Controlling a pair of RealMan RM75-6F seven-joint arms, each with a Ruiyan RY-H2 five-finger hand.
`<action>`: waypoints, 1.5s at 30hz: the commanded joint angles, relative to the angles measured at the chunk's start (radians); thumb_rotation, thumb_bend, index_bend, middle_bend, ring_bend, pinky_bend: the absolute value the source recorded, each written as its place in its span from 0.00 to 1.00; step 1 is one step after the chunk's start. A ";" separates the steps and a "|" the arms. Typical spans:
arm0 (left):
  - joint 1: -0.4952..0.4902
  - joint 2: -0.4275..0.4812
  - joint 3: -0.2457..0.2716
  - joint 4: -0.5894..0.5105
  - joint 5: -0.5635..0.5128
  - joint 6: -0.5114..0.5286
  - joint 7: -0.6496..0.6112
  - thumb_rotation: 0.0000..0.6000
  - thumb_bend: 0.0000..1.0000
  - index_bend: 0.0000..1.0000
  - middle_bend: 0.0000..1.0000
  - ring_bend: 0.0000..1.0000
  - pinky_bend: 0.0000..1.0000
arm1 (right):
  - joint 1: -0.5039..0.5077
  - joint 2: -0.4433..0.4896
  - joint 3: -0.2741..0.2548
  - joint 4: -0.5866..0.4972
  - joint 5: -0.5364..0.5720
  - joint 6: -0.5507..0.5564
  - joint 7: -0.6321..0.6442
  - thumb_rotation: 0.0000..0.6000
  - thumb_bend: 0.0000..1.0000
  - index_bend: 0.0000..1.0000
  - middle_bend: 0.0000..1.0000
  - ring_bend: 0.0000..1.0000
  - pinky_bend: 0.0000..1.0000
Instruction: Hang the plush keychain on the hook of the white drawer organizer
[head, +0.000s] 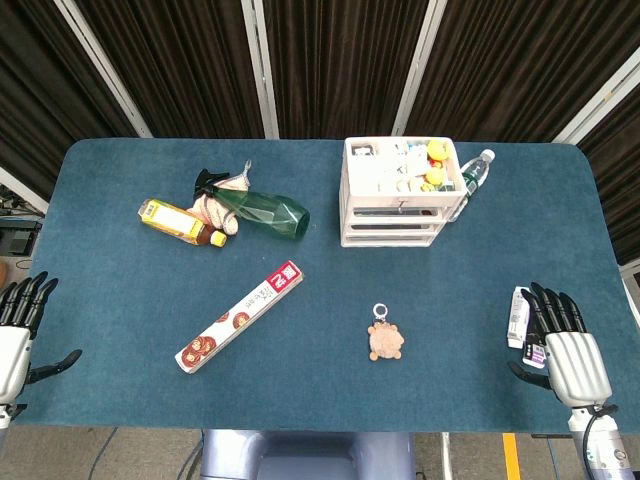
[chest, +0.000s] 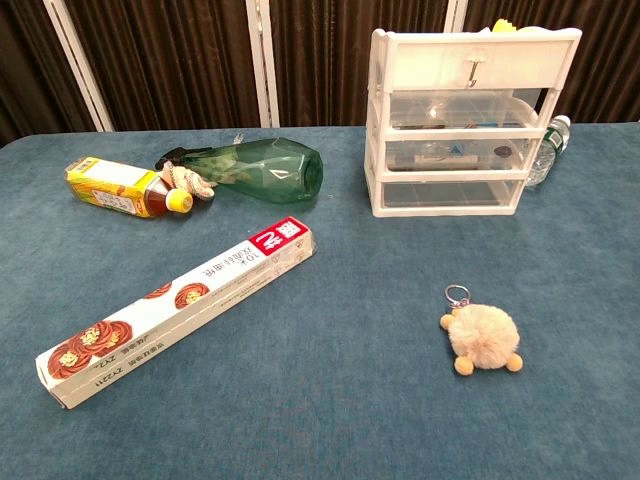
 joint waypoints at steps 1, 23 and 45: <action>0.000 0.001 0.002 -0.001 0.002 -0.001 0.000 1.00 0.06 0.00 0.00 0.00 0.00 | -0.001 0.001 0.004 -0.003 0.007 -0.011 0.000 1.00 0.05 0.00 0.00 0.00 0.00; -0.002 0.006 0.011 -0.008 0.018 -0.009 -0.022 1.00 0.06 0.00 0.00 0.00 0.00 | 0.161 -0.041 0.156 -0.232 0.200 -0.212 -0.196 1.00 0.05 0.30 0.93 0.92 0.83; -0.024 0.034 0.018 -0.044 -0.003 -0.071 -0.063 1.00 0.06 0.00 0.00 0.00 0.00 | 0.412 -0.477 0.284 -0.069 0.675 -0.282 -0.584 1.00 0.04 0.34 0.95 0.93 0.84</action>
